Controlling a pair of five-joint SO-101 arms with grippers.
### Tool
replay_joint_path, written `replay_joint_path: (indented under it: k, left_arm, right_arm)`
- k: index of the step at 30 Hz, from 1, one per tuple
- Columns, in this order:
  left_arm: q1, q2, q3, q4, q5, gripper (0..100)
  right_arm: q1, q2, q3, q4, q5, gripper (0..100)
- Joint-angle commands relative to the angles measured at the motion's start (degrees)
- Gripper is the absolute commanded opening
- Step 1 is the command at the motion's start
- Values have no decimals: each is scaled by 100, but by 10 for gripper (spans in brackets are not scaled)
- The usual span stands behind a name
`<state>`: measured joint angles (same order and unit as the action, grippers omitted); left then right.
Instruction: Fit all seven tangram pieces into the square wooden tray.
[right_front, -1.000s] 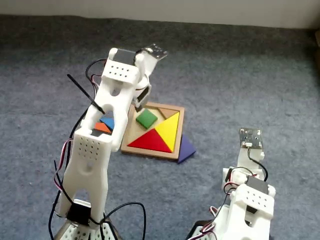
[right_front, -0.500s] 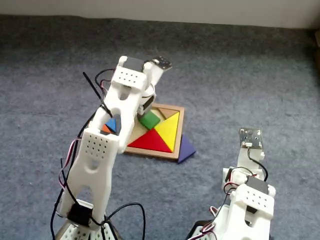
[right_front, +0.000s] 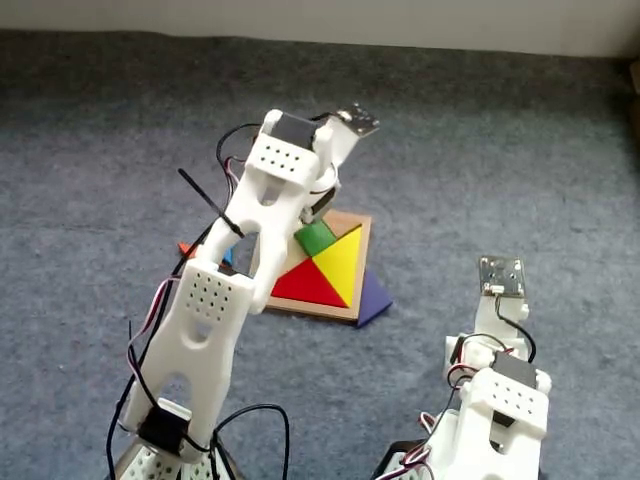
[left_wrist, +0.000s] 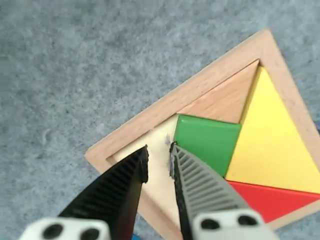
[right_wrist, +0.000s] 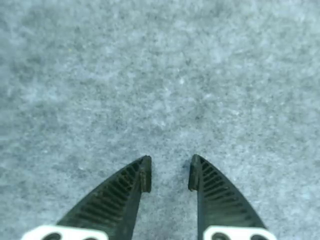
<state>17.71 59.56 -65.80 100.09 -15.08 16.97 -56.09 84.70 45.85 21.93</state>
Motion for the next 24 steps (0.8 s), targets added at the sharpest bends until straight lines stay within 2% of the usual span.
replay_joint_path:
  k: [1, 6, 9, 20, 24]
  left_arm:
    - [57, -136, -514, 88, 44, 98]
    - [-330, -198, -690, 114, 53, 98]
    - [-567, -620, -295, 123, 53, 98]
    - [-1262, -4004, 2905, 97, 0, 108]
    - [-1596, -4576, 4031, 79, 44, 231]
  right_arm:
    - [136, 13, 13, -92, -9, 134]
    - [136, 13, 13, -92, -9, 134]
    - [136, 13, 13, -92, -9, 134]
    - [136, 13, 13, -92, -9, 134]
    - [136, 13, 13, -92, -9, 134]
